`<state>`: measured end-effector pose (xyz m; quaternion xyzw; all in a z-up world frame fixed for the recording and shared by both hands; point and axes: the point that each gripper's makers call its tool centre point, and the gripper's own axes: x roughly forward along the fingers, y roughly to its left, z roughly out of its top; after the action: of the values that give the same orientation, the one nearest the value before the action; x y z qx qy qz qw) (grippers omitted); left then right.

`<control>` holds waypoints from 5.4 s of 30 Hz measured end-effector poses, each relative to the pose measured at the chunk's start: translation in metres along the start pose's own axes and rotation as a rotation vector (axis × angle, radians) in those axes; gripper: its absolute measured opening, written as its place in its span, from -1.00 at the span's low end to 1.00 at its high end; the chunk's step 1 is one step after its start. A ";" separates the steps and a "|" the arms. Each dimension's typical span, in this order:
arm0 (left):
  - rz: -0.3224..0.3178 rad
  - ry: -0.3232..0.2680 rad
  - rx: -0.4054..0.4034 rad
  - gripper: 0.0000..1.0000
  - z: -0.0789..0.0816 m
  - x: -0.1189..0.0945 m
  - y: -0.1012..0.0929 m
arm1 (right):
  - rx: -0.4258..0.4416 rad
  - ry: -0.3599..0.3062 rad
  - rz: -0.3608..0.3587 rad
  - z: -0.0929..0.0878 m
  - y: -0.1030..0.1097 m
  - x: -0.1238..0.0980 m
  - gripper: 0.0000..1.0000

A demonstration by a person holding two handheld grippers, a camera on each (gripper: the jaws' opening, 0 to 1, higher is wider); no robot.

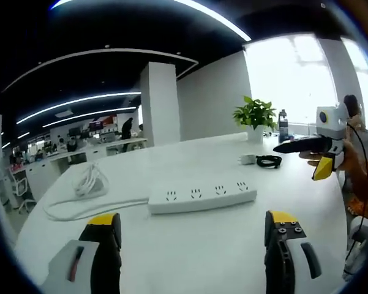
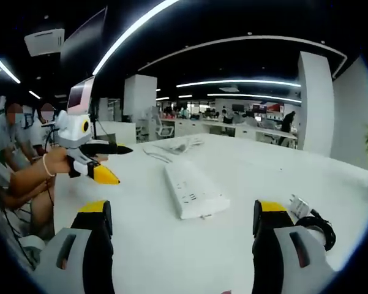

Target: Straighten the power strip on the desk, plug the charger into it

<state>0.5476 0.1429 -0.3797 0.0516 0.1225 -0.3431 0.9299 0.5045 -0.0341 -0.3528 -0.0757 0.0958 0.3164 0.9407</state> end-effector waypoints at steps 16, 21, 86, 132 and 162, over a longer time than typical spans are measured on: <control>0.043 0.018 0.013 0.98 0.003 0.014 0.020 | 0.029 0.037 -0.010 -0.005 -0.003 0.025 0.85; 0.049 0.021 0.018 0.98 0.003 0.021 0.027 | 0.033 0.061 -0.018 -0.011 -0.005 0.029 0.84; -0.038 0.158 0.068 0.69 -0.020 0.078 0.054 | 0.108 0.169 -0.055 -0.039 -0.013 0.076 0.61; -0.193 0.163 0.050 0.14 -0.023 0.096 0.048 | 0.106 0.186 -0.102 -0.050 -0.025 0.085 0.17; -0.232 0.172 0.051 0.08 -0.021 0.100 0.037 | 0.083 0.196 -0.114 -0.052 -0.029 0.084 0.05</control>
<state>0.6408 0.1123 -0.4253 0.0898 0.1979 -0.4455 0.8685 0.5808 -0.0190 -0.4200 -0.0726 0.1961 0.2491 0.9456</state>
